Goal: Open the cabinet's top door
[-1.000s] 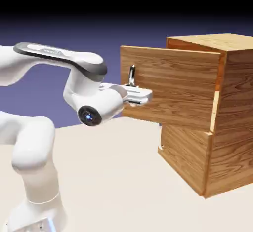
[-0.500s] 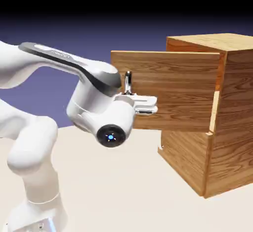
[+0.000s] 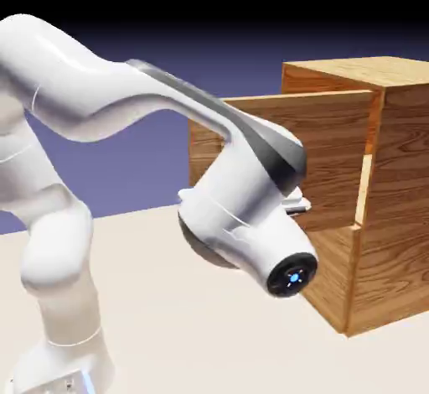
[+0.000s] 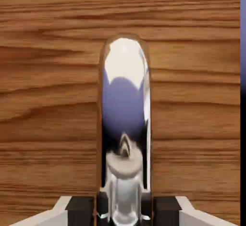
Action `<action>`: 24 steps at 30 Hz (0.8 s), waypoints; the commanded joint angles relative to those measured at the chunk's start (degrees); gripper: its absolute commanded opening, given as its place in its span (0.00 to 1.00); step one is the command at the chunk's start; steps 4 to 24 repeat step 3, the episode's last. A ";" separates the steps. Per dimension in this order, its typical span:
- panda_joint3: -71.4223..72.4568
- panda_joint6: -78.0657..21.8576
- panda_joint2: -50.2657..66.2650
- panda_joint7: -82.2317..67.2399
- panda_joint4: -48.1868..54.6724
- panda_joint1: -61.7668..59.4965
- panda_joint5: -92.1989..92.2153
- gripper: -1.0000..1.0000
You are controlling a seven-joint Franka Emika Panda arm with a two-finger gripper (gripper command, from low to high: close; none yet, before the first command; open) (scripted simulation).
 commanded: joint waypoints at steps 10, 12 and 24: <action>-1.08 -3.53 3.62 -2.08 3.27 0.46 -0.91 1.00; -1.08 -3.53 3.62 -2.08 3.27 0.46 -0.91 1.00; -1.08 -3.53 3.62 -2.08 3.27 0.46 -0.91 1.00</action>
